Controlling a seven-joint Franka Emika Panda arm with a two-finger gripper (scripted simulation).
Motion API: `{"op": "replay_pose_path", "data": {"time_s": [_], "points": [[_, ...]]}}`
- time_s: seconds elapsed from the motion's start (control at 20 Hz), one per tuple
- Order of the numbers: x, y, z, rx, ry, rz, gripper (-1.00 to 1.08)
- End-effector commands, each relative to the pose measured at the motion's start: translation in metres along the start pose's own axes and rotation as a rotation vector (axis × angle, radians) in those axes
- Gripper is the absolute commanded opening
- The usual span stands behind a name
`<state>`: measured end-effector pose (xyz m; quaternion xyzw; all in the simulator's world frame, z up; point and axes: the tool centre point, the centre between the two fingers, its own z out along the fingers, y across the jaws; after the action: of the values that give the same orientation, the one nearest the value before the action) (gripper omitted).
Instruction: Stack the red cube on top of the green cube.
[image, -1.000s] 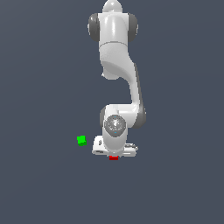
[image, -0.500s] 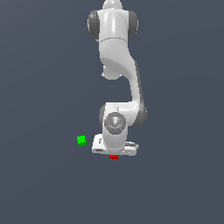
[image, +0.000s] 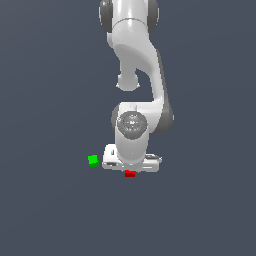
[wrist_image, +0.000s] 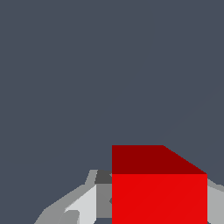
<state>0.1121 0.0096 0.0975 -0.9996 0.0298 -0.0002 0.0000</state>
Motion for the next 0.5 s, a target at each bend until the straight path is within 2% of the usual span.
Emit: {"op": "replay_pose_path", "data": {"time_s": [0.0,0.45], "points": [[-0.0003,0.0,-0.0127,0.0,0.0,0.0,-1.0],[0.0011,0.0002,-0.022,0.0,0.0,0.0,-1.0]]}}
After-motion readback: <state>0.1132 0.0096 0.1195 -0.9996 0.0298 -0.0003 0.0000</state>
